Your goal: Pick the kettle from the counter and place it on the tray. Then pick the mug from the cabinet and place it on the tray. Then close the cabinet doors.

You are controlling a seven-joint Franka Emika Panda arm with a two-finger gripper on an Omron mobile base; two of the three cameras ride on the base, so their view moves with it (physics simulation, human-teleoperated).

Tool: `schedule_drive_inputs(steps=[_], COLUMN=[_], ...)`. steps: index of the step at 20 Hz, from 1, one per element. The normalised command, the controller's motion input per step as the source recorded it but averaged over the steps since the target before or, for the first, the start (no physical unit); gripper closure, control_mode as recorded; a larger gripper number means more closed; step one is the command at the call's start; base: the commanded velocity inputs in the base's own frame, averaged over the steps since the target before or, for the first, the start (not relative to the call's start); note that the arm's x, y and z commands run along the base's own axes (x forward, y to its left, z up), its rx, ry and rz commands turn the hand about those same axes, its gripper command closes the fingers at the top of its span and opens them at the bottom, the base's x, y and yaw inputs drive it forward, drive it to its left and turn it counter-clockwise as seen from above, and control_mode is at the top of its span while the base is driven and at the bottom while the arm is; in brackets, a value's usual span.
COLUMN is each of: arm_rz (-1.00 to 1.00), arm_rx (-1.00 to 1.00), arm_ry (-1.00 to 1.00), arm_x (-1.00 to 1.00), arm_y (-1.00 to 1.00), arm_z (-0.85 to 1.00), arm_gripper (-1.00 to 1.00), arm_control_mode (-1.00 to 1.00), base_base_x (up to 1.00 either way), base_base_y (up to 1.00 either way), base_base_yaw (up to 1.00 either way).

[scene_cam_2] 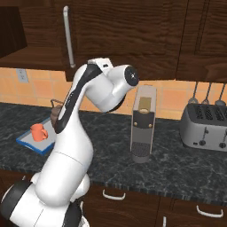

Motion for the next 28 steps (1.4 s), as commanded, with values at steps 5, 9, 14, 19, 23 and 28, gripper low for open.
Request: schedule_drive_inputs(steps=[5, 9, 14, 19, 23, 28], arm_rz=[-0.17, -0.21, -0.20, -0.18, -0.13, -0.08], arm_rx=[-0.08, -0.08, -0.06, -0.05, -0.01, 0.00], arm_ry=[-0.15, -0.09, -0.01, 0.03, 0.20, 0.19], arm_x=[0.70, 0.87, 0.99, 0.43, 0.00, -0.25], arm_y=[0.33, 0.23, 0.19, 0.04, -0.01, -0.05], arm_z=[-0.15, -0.03, -0.06, -0.76, -1.00, -1.00], arm_gripper=[-1.00, -1.00, -1.00, -1.00, -1.00, -1.00], arm_control_mode=[-1.00, -1.00, -1.00, -1.00, -1.00, -1.00], base_base_x=[0.00, 0.00, 0.00, 0.00, 0.00, 0.00], base_base_y=[0.00, 0.00, 0.00, 0.00, 0.00, 0.00], base_base_yaw=[0.00, 0.00, 0.00, 0.00, 0.00, 0.00])
